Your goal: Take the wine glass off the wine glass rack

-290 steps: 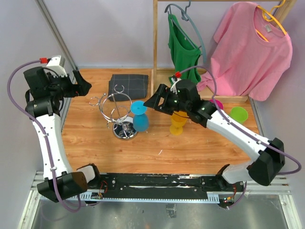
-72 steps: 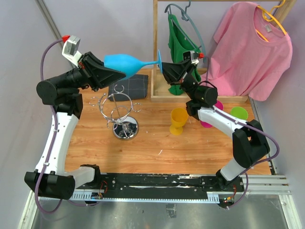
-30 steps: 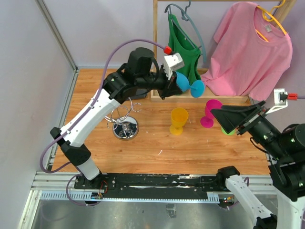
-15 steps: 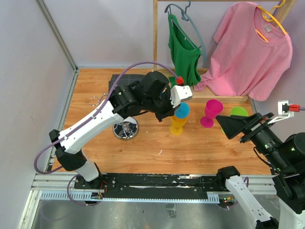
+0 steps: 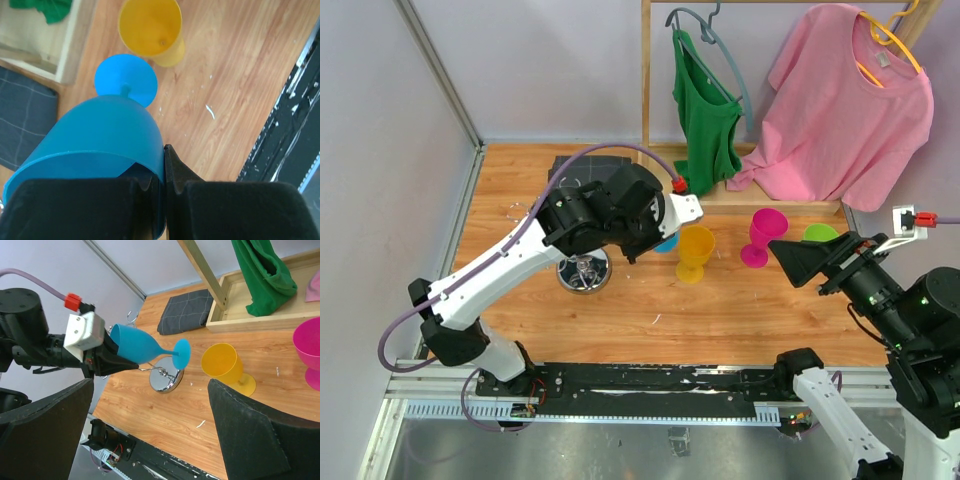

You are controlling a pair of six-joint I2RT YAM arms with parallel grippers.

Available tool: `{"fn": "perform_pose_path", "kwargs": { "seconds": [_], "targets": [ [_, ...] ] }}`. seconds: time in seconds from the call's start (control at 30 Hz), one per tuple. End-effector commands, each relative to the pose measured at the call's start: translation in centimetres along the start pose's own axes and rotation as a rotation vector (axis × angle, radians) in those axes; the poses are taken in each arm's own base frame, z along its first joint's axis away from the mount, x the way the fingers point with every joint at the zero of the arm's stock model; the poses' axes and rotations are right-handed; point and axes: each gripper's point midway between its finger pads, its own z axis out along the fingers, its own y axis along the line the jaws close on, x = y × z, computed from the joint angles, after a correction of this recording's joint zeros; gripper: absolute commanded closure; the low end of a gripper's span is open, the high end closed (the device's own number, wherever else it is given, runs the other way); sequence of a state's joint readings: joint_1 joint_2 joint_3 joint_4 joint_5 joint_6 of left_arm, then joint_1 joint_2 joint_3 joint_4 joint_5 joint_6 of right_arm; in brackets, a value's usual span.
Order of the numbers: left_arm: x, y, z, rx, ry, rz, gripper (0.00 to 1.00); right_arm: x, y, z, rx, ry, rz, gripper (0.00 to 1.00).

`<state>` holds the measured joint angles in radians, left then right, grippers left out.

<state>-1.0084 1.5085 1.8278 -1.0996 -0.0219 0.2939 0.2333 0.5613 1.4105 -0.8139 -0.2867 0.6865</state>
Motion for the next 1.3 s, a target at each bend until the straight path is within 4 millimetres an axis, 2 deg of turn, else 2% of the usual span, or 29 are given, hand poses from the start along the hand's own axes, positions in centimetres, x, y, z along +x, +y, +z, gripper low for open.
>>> {"fn": "perform_pose_path", "kwargs": {
  "seconds": [0.0,0.2,0.3,0.6,0.8,1.27],
  "targets": [
    [2.3,-1.4,-0.2,0.052,0.058,-0.008,1.0,0.0,-0.4,0.2,0.015,-0.005,-0.012,0.02],
    [5.5,-2.6,1.1,0.095,0.143,-0.011,1.0,0.2,-0.7,0.0,0.021,-0.012,-0.001,0.01],
    [6.5,-3.3,2.1,0.126,0.175,-0.013,1.0,0.4,-0.8,-0.1,0.025,-0.012,0.004,0.01],
    [6.3,-4.5,5.7,0.209,0.203,0.008,1.0,0.9,-0.8,-0.5,0.028,0.013,-0.001,0.01],
    [7.7,-5.7,7.9,0.271,0.267,0.005,1.0,0.6,-0.4,-1.4,0.028,0.007,-0.013,0.01],
    [8.8,-4.7,11.8,0.25,0.358,0.071,1.0,0.4,0.1,-2.0,0.012,0.003,-0.024,0.01]
  ]
}}
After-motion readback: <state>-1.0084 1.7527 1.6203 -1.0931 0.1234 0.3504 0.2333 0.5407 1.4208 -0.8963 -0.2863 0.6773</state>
